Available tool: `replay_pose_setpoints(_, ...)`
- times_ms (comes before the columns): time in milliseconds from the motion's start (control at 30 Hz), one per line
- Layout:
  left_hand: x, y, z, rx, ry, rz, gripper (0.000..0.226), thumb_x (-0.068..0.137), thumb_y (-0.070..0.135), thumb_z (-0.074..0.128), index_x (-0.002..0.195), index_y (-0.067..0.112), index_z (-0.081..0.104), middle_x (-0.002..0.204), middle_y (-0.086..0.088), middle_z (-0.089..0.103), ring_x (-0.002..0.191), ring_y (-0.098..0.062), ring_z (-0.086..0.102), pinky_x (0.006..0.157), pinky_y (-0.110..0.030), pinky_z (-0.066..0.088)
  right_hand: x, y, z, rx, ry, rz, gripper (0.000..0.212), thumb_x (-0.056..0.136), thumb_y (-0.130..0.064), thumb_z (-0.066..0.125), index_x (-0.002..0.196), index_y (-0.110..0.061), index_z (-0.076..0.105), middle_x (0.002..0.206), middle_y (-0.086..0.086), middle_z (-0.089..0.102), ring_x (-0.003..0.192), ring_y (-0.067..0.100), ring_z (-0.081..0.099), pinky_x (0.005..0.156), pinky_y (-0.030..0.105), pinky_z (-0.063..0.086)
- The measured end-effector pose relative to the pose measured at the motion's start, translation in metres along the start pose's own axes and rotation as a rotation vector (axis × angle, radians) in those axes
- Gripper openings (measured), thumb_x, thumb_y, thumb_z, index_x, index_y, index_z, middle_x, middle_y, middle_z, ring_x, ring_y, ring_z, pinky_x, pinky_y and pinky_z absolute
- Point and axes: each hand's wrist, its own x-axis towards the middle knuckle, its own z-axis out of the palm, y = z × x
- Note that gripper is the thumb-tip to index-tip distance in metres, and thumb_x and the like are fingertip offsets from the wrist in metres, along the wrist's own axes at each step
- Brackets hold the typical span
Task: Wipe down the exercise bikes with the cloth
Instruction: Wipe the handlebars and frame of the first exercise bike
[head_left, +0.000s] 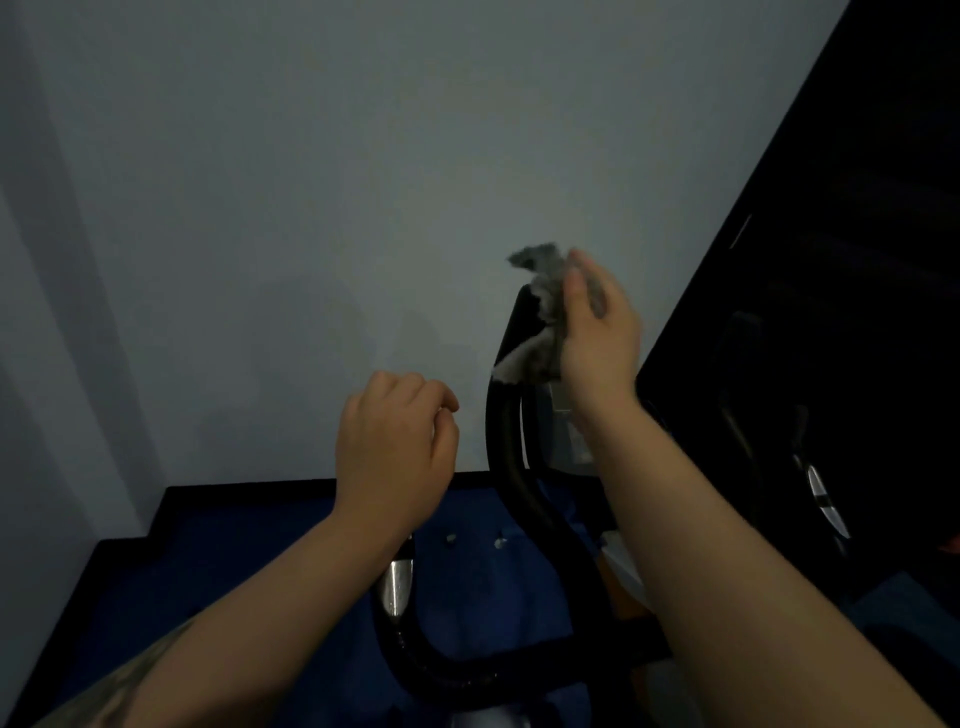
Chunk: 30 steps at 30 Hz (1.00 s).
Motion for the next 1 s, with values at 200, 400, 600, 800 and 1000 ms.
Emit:
replay_pose_setpoints(200, 0.0, 0.0, 0.0, -0.002, 0.005, 0.007, 0.013, 0.084, 0.012, 0.055, 0.08, 0.018, 0.066, 0.072, 0.007, 0.058, 0.074, -0.016, 0.048, 0.063, -0.029, 0.031, -0.061, 0.032, -0.018, -0.053, -0.156, 0.158, 0.019, 0.096, -0.021, 0.054, 0.109, -0.031, 0.063, 0.105, -0.011, 0.067, 0.095, -0.003, 0.064, 0.081, 0.012, 0.049)
replay_pose_setpoints(400, 0.001, 0.0, 0.001, -0.014, -0.002, 0.003, 0.014, 0.084, 0.013, 0.053, 0.08, 0.017, 0.066, 0.072, 0.006, 0.06, 0.075, -0.017, 0.051, 0.063, -0.033, 0.039, -0.009, 0.002, -0.004, -0.031, -0.016, 0.042, 0.029, 0.097, -0.02, 0.052, 0.122, -0.007, 0.062, 0.114, 0.005, 0.067, 0.103, 0.012, 0.064, 0.086, 0.013, 0.05)
replay_pose_setpoints(600, 0.001, 0.0, 0.001, 0.0, -0.016, -0.005, 0.014, 0.084, 0.015, 0.053, 0.081, 0.018, 0.066, 0.077, 0.007, 0.063, 0.078, -0.017, 0.052, 0.065, -0.032, 0.038, -0.059, 0.039, -0.033, -0.314, -0.243, 0.079, 0.022, 0.093, -0.02, 0.059, 0.113, -0.015, 0.066, 0.106, 0.006, 0.063, 0.103, 0.019, 0.062, 0.092, 0.027, 0.05)
replay_pose_setpoints(800, 0.0, -0.001, 0.001, 0.011, -0.03, -0.013, 0.009, 0.084, 0.011, 0.059, 0.082, 0.018, 0.065, 0.078, 0.005, 0.061, 0.079, -0.018, 0.051, 0.068, -0.03, 0.035, -0.03, -0.007, -0.008, -0.641, -0.107, -0.578, 0.031, 0.095, -0.037, 0.043, 0.11, -0.017, 0.063, 0.105, -0.003, 0.049, 0.09, 0.011, 0.054, 0.074, 0.018, 0.042)
replay_pose_setpoints(1000, 0.0, -0.001, 0.0, 0.001, -0.027, -0.007, 0.009, 0.083, 0.011, 0.058, 0.081, 0.017, 0.065, 0.076, 0.005, 0.059, 0.077, -0.017, 0.05, 0.066, -0.029, 0.031, -0.043, 0.025, -0.008, -0.919, -0.185, -0.729, 0.018, 0.084, -0.013, 0.07, 0.1, -0.004, 0.068, 0.103, 0.019, 0.058, 0.089, 0.031, 0.059, 0.053, 0.03, 0.048)
